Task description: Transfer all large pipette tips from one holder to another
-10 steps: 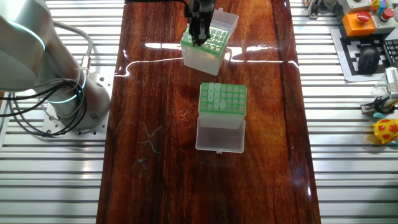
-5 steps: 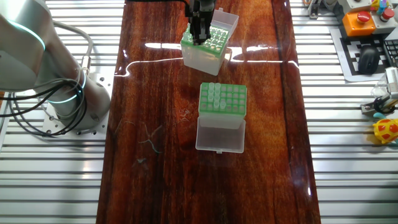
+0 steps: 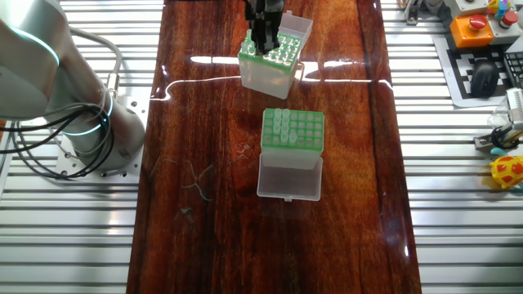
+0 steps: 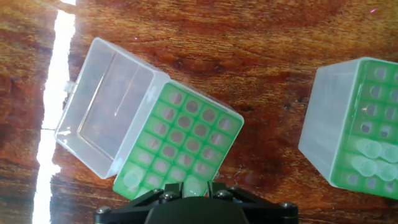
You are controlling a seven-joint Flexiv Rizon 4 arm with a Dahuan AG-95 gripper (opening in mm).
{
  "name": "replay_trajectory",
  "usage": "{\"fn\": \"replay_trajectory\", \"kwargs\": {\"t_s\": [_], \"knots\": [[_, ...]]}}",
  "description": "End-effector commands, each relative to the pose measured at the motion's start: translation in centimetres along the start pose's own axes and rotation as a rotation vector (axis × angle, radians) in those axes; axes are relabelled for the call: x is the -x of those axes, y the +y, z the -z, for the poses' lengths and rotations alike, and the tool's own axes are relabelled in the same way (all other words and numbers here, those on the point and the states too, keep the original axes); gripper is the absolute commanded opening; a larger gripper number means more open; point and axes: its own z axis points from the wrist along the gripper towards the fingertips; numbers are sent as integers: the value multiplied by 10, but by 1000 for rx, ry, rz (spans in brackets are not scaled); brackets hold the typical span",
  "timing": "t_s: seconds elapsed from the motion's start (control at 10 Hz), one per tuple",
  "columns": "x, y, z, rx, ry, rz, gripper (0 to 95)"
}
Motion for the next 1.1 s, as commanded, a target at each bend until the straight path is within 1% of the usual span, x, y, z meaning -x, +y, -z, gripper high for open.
{"fn": "replay_trajectory", "kwargs": {"t_s": [0.1,0.2,0.3,0.7,1.0,1.1], "knots": [[2,3,15,0,0,9,0],[2,4,30,1,0,12,0],[1,4,39,1,-1,17,0],[-9,-1,55,7,-6,32,0],[-14,2,72,2,-7,44,0],[-15,3,75,0,-7,47,0]]}}
